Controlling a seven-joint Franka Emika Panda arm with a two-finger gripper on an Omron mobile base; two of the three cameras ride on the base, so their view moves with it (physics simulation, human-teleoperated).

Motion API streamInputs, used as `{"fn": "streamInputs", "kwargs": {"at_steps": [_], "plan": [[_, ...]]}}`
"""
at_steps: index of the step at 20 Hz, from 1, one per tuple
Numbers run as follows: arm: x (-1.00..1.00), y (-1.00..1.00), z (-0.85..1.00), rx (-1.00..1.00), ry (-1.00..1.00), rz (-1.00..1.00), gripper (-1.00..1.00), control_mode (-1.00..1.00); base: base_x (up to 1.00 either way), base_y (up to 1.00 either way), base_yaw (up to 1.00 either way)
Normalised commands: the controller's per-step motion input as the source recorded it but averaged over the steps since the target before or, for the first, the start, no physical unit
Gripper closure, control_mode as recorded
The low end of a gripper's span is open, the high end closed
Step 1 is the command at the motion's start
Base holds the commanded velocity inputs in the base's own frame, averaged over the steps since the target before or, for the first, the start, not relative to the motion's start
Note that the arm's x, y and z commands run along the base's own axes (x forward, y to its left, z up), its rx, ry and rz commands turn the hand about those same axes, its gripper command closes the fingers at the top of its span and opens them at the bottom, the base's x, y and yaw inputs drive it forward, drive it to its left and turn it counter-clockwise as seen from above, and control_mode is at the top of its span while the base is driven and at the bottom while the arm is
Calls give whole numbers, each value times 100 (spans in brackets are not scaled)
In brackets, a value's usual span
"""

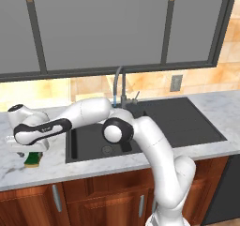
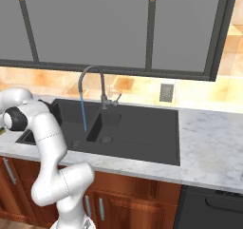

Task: Soak the sponge with water for a few seconds and then drop it inside the sink.

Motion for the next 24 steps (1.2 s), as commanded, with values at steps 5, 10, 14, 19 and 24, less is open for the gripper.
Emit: {"fn": "streamInputs", "kwargs": {"at_steps": [5,10,14,19,24], "plan": [[0,0,-11,-3,0,0,-100,-100,0,0,0],[0,0,-3,-1,0,0,-100,-100,0,0,0],[0,0,-13,0,0,0,-100,-100,0,0,0],[-4,-6,-28,0,0,0,-100,-100,0,0,0],[-18,-19,-53,0,-4,0,-100,-100,0,0,0]]}}
